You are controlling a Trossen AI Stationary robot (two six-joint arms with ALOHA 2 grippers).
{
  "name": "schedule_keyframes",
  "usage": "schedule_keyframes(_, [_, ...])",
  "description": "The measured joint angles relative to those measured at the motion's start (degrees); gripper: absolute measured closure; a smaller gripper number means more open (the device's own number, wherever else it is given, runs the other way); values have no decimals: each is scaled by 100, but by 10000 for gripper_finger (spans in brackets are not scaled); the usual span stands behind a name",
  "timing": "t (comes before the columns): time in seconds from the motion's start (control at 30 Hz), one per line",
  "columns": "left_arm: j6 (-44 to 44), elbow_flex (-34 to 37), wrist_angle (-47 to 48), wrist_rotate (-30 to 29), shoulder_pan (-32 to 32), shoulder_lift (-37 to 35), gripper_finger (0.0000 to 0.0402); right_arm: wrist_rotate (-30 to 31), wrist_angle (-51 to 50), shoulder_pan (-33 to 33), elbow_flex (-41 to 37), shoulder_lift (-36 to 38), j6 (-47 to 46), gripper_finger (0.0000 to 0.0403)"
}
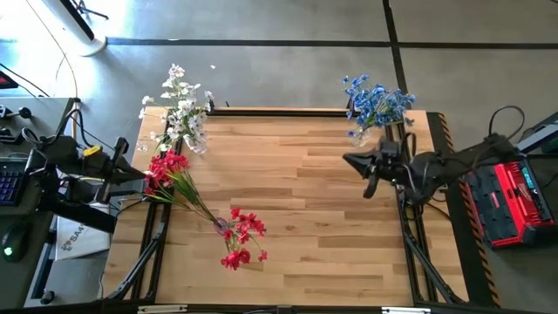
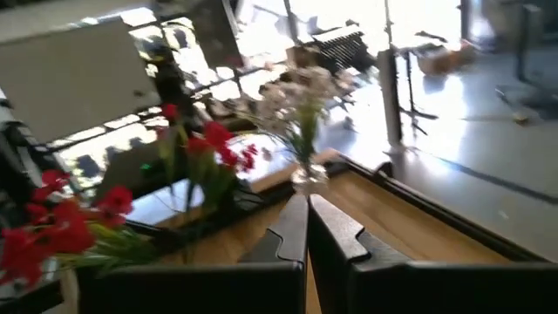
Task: Sort flowers into vase by color
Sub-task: Return to Home Position
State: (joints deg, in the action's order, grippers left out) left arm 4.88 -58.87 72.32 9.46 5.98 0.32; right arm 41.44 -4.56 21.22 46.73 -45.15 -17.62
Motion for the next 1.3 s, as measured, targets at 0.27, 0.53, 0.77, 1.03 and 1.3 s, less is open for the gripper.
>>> schedule_keyframes(0.27, [200, 222, -1484, -157, -24, 0, 401, -862, 1169, -681, -972, 107, 404, 403])
schedule_keyframes(0.53, [-101, 852, -1612, 770, -33, -1, 401, -1007, 1018, -767, -1098, 109, -133, 403])
schedule_keyframes(0.77, [-159, 294, -233, 1107, -16, 0, 401, -1194, 982, -709, -1101, 109, 141, 403])
schedule_keyframes(1.03, [75, 107, -197, 930, 330, 0, 401, -1192, 980, -709, -1101, 109, 141, 403])
schedule_keyframes(1.3, [547, 494, -141, 636, 677, 0, 401, -1190, 980, -709, -1101, 107, 118, 403])
